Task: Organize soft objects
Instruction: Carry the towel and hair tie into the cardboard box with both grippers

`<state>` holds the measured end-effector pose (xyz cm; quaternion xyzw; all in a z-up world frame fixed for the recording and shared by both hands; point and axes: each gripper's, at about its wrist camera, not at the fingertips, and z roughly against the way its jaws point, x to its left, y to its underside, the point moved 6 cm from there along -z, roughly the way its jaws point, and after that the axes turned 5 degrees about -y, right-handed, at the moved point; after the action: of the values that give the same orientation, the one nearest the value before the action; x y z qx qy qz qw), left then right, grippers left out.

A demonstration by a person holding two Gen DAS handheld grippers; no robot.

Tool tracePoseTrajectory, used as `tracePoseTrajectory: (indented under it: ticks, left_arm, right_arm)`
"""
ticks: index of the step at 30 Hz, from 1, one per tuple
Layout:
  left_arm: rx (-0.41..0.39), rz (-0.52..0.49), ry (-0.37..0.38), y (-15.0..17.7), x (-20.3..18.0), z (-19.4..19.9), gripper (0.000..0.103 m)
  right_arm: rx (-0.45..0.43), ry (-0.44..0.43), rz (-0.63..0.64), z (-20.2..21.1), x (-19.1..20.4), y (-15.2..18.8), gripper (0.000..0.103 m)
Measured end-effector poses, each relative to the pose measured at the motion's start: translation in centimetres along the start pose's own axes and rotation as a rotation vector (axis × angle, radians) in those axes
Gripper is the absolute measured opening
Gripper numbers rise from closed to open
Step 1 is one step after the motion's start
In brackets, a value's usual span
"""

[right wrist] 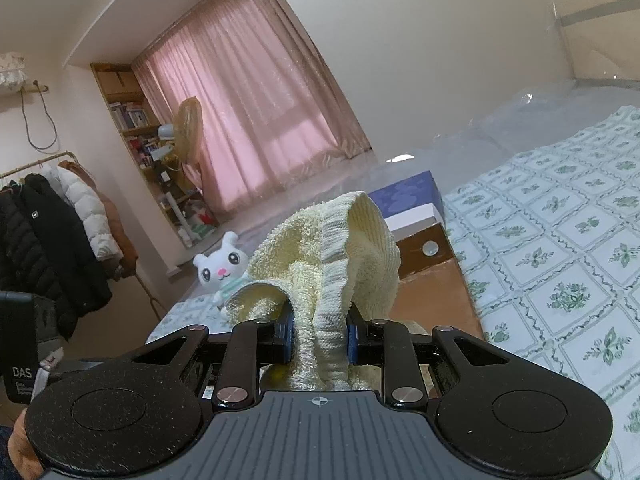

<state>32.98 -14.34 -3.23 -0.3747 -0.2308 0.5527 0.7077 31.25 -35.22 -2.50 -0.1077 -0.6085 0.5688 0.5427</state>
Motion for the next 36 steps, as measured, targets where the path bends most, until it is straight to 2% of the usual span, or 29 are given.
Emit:
tracePoseTrajectory:
  ticks: [4,7,12,19,22,23,25,27,32,36]
  left_arm:
    - [0.042,0.019,-0.001,-0.4,-2.1,-3.2,0.018]
    - [0.076,0.038,-0.003,-0.4,-3.1,-5.3,0.018]
    - [0.128,0.026,-0.02,0.5,-4.0,-8.3,0.019]
    - [0.183,-0.009,-0.047,2.0,-4.2,-10.8,0.019]
    - [0.194,-0.024,-0.061,2.3,-4.3,-11.4,0.023]
    - [0.199,-0.028,-0.064,2.4,-4.3,-11.6,0.028]
    - [0.204,-0.032,-0.066,2.5,-4.4,-11.8,0.034]
    - [0.199,-0.033,-0.066,2.5,-4.4,-11.7,0.039]
    - [0.188,-0.052,-0.058,2.5,-4.3,-11.1,0.054]
    - [0.179,-0.046,-0.047,2.4,-4.3,-10.3,0.056]
  right_arm:
    - [0.012,-0.019,-0.012,-1.5,-1.8,-0.2,0.024]
    - [0.054,-0.025,-0.022,-2.8,-3.4,0.3,0.024]
    - [0.191,0.065,0.029,-4.9,-5.6,2.4,0.025]
    - [0.341,0.195,0.27,-6.2,-5.3,5.0,0.028]
    - [0.395,0.23,0.368,-6.9,-4.9,5.7,0.036]
    - [0.403,0.236,0.398,-7.0,-4.6,5.9,0.038]
    - [0.403,0.25,0.44,-7.0,-4.4,6.1,0.054]
    - [0.387,0.253,0.454,-6.7,-4.3,6.0,0.061]
    - [0.36,0.24,0.426,-5.3,-4.0,5.2,0.063]
    - [0.323,0.225,0.37,-3.7,-3.3,4.0,0.064]
